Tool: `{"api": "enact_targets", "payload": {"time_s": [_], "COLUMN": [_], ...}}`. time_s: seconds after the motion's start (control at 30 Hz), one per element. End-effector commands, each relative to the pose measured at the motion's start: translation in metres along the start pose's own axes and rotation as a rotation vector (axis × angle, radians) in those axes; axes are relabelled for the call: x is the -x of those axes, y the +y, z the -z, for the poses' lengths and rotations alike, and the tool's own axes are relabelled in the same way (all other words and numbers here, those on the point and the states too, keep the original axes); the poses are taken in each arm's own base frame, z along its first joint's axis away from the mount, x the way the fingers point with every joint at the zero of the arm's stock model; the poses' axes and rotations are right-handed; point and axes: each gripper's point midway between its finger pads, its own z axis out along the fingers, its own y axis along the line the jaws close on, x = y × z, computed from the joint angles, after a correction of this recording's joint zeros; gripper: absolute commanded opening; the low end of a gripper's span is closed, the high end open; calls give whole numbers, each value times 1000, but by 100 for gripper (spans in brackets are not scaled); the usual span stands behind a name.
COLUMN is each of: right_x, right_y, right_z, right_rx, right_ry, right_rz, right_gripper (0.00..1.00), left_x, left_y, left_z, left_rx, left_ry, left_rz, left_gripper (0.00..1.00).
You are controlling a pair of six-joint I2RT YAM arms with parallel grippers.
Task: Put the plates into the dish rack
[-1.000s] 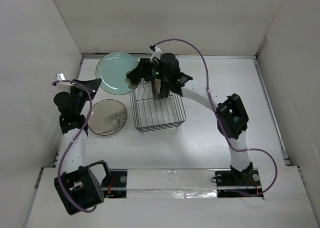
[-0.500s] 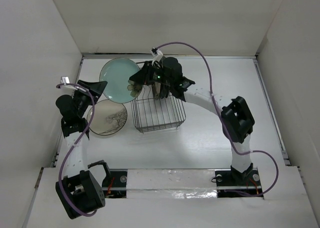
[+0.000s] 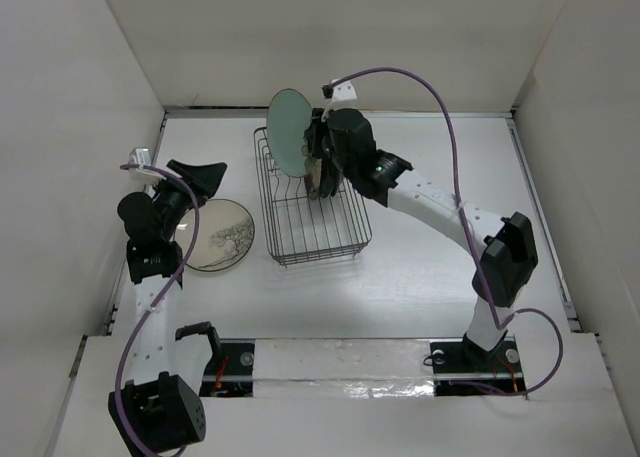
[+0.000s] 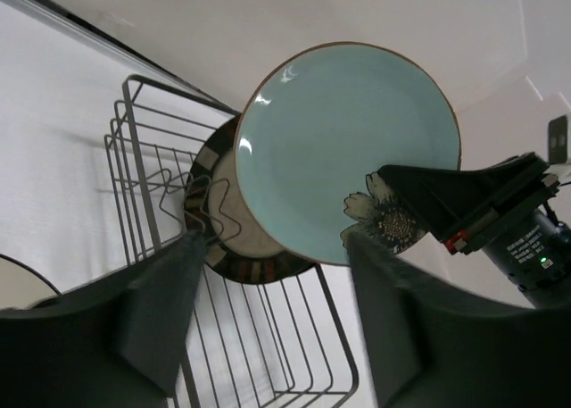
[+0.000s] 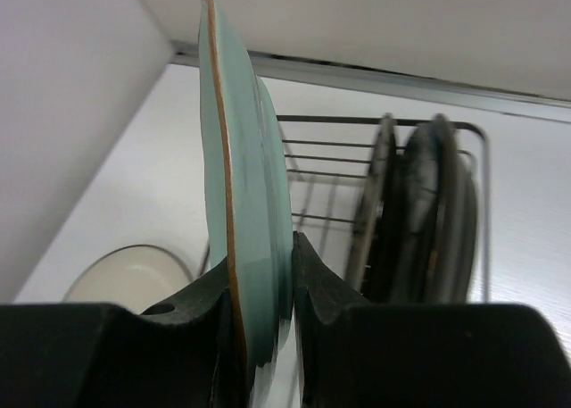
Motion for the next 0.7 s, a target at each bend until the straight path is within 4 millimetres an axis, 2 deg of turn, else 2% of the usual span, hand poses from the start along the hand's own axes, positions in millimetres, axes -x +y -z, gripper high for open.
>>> {"api": "enact_targets", "payload": {"time_s": [0.0,0.07,0.1,0.17,0.2,0.23,0.3,0.37,0.4,0.43,0.47,0.57,0.67], "right_x": [68,63,59,58,58,48,50,40,41,40,30,21,20], "right_y": [-20,-18,-27,-17,-23,-19,-17,-18,-13,-16,-18,-16,-18], "right_z": [15,15,12,13,12,7,6,0,0,-1,-7,-12,-12], "right_rx": [-226,-269,-323,-336,-377,-384,-414,-449,-453,-477,-489,-507,-517], "right_ry": [-193,-182,-176,-181,-181,-166,-171,-160,-165,-160,-146,-134,-139], "right_rz": [73,106,140,164,187,207,231,257,261,289,306,321,317], "right_gripper": [0,0,0,0,0,0,0,0,0,0,0,0,0], "left_x": [-6,-10,-13,-15,-16,-17,-18,-18,-18,-17,-16,-16,-16], "left_y": [-14,-17,-19,-22,-21,-21,-20,-19,-19,-18,-17,-16,-15], "left_z": [-2,-2,-2,-2,-2,-3,-3,-4,-4,-4,-5,-5,-6], "left_rx": [-58,-64,-71,-79,-77,-77,-76,-75,-71,-64,-59,-53,-49], "left_ry": [38,53,66,72,76,82,85,86,86,85,82,81,82], "left_rz": [-65,-76,-79,-82,-80,-75,-68,-65,-63,-66,-68,-67,-65], "left_gripper": [56,40,26,13,3,0,0,0,0,0,0,0,0]}}
